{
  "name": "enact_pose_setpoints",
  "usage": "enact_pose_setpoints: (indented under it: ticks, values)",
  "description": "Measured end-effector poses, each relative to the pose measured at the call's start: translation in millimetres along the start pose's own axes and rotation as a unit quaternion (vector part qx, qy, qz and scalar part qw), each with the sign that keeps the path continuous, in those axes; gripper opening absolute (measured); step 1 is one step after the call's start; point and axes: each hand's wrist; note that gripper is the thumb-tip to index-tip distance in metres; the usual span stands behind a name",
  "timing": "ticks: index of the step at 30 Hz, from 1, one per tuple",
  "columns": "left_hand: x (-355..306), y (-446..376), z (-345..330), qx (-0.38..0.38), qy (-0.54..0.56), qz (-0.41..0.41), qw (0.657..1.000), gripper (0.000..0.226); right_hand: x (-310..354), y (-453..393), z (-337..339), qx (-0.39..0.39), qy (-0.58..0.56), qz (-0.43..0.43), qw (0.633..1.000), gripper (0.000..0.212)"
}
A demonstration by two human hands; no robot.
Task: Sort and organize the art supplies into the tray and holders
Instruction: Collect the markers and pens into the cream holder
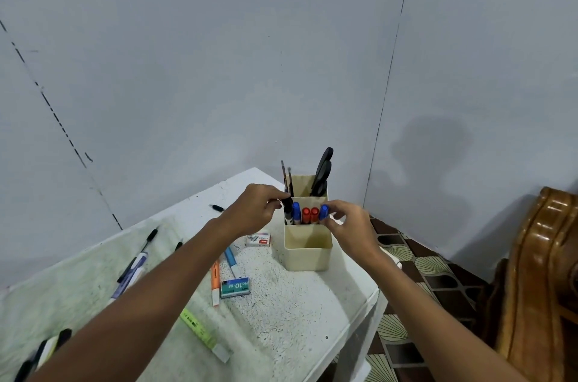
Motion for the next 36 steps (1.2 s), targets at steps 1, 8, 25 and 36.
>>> enact_pose_setpoints:
  ticks: [1, 8, 25, 36]
  values:
    - [-0.5, 0.0, 0.4, 0.006, 0.006, 0.011, 1.000, 0.036, 0.1, 0.1, 0.5, 0.001, -0.001, 0.000, 1.000, 0.025]
    - [-2.4, 0.1, 0.0, 0.046, 0.037, 0.050, 0.997, 0.049, 5.9, 1.9, 6.3, 0.001, -0.011, 0.024, 1.000, 0.030]
    - [42.5, 49.2, 32.3, -0.006, 0.064, 0.121, 0.991, 0.029, 96.5, -13.1, -8.0, -0.028, -0.092, 0.186, 0.978, 0.027]
    - [141.2, 216.8, 91.8, -0.117, 0.000, 0.319, 0.941, 0.024, 177.1, 12.2, -139.8, 0.222, -0.203, 0.205, 0.932, 0.022]
Point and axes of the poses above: each hand's wrist, its own y-axis away from the middle knuckle, its own z-axis out of the back of the hand, x = y × z, and after that the axes turned 11 degrees about z, right-handed
